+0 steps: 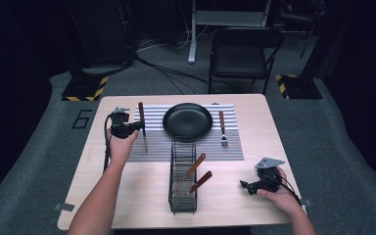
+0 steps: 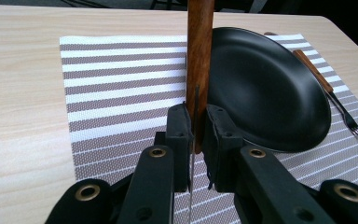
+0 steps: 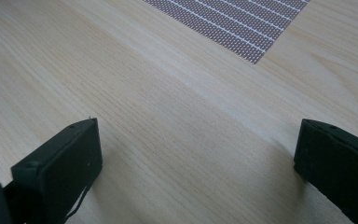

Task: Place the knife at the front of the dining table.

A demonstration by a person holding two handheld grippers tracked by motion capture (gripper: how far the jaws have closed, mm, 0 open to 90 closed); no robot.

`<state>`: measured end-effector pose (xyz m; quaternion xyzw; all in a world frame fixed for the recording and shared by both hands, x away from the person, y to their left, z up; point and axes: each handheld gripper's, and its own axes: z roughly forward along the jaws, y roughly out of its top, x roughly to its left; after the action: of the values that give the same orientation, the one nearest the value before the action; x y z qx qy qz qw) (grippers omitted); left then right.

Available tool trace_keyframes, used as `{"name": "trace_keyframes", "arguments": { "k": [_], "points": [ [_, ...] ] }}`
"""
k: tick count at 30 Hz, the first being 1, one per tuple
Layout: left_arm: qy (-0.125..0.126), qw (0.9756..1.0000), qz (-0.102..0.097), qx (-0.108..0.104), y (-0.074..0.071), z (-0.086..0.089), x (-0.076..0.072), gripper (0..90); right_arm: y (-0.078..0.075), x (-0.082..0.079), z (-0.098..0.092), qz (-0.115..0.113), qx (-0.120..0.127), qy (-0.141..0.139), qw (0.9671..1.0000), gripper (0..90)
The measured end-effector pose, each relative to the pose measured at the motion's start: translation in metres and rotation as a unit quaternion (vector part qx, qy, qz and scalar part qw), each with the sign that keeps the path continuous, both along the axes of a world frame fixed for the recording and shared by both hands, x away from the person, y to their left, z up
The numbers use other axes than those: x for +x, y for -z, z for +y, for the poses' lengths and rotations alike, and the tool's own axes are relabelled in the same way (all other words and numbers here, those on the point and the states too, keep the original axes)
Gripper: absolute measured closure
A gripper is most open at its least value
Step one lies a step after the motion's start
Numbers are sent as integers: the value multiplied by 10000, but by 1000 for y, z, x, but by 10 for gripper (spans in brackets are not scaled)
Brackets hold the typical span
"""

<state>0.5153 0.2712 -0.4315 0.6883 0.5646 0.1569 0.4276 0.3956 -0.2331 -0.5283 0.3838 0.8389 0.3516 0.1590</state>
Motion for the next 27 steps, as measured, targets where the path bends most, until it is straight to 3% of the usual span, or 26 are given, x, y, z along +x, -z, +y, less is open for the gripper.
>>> {"name": "trace_keyframes", "arguments": {
  "k": [6,14,27],
  "points": [
    [-25,10000,94,-3,5,-4,12,809,0,0,0,0,5,-13,10000,1],
    [-222,9993,183,-235,15,-3,23,809,0,0,0,-1,4,-18,10000,1],
    [-424,9979,271,-418,28,-3,35,809,0,1,0,-17,-11,-51,10000,1]
  ]
}}
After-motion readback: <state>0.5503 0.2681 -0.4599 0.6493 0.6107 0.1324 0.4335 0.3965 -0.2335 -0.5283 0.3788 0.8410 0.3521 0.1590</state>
